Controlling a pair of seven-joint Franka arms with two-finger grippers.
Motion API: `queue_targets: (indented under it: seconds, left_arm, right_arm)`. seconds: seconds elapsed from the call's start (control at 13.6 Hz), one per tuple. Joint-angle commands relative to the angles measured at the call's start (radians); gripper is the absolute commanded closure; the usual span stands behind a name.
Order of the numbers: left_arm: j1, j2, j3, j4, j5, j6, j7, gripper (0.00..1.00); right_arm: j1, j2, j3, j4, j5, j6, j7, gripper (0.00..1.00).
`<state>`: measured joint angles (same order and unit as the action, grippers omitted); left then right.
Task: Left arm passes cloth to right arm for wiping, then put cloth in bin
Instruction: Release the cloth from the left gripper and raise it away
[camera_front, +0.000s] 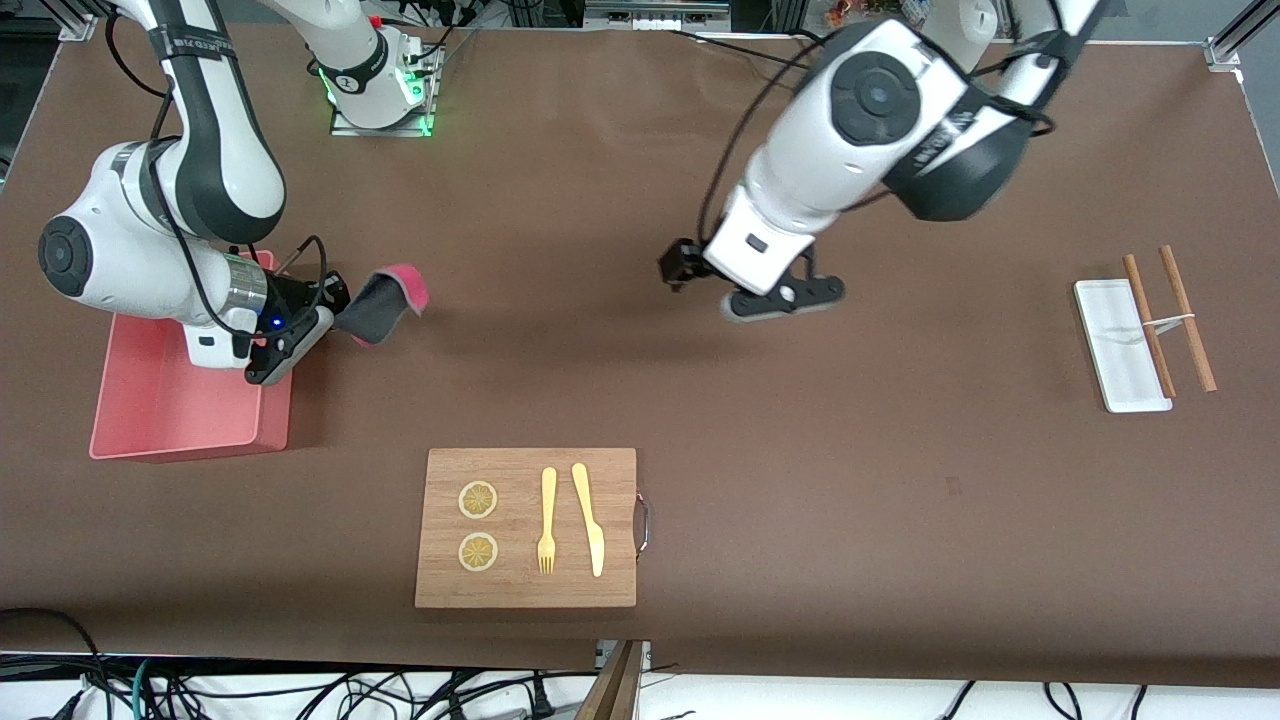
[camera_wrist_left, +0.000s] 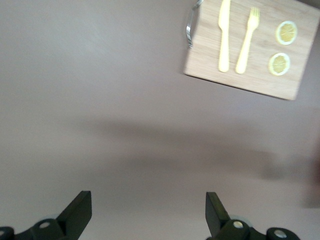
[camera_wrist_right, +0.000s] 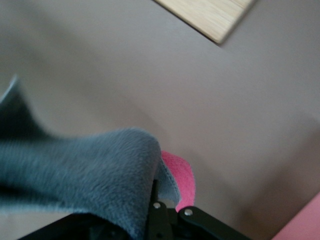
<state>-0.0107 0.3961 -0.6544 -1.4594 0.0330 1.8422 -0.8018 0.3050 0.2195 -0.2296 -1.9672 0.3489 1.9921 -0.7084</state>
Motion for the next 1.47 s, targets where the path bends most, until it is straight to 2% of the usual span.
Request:
queue_targets:
  seconds: [0.0, 0.07, 0.15, 0.29, 0.44, 0.59, 0.81, 0.95, 1.1, 1.25, 1.32, 1.39]
  left_arm:
    - [0.064, -0.055, -0.005, -0.002, 0.074, -0.104, 0.204, 0.00]
    - [0.078, -0.069, -0.001, -0.004, 0.077, -0.125, 0.270, 0.00]
    - [0.083, -0.112, 0.033, -0.015, 0.076, -0.145, 0.355, 0.00]
    - [0.055, -0.205, 0.145, -0.070, 0.073, -0.155, 0.539, 0.00]
    - [-0.013, -0.294, 0.296, -0.145, 0.054, -0.153, 0.677, 0.00]
    - [-0.075, -0.361, 0.439, -0.205, 0.030, -0.150, 0.789, 0.00]
    - [-0.156, -0.424, 0.670, -0.263, -0.076, -0.144, 0.861, 0.00]
    - [-0.152, -0.463, 0.679, -0.278, -0.062, -0.144, 0.988, 0.00]
    - [-0.127, -0.476, 0.676, -0.321, -0.004, -0.121, 0.994, 0.00]
    - [-0.049, -0.488, 0.618, -0.334, 0.007, -0.123, 0.989, 0.00]
    - [-0.035, -0.490, 0.611, -0.334, 0.007, -0.121, 0.989, 0.00]
    - [-0.035, -0.490, 0.611, -0.334, 0.007, -0.123, 0.989, 0.00]
  right_arm:
    - [-0.001, -0.022, 0.010, -0.022, -0.107, 0.027, 0.224, 1.00]
    - [-0.001, -0.022, 0.025, -0.022, -0.190, 0.030, 0.331, 1.00]
    - [-0.003, -0.022, 0.038, -0.024, -0.241, 0.030, 0.421, 1.00]
    - [-0.003, -0.006, 0.044, -0.025, -0.260, 0.048, 0.559, 1.00]
    - [-0.003, 0.017, 0.067, -0.038, -0.298, 0.077, 0.683, 1.00]
    - [-0.004, 0.020, 0.070, -0.096, -0.301, 0.147, 0.701, 1.00]
    - [-0.004, 0.032, 0.072, -0.202, -0.295, 0.291, 0.701, 1.00]
    - [-0.004, 0.076, 0.072, -0.216, -0.295, 0.345, 0.701, 1.00]
    - [-0.004, 0.122, 0.073, -0.214, -0.288, 0.381, 0.702, 1.00]
    - [-0.004, 0.168, 0.088, -0.200, -0.280, 0.389, 0.701, 1.00]
    - [-0.004, 0.190, 0.110, -0.194, -0.260, 0.387, 0.705, 1.00]
    - [-0.003, 0.199, 0.130, -0.190, -0.199, 0.389, 0.710, 1.00]
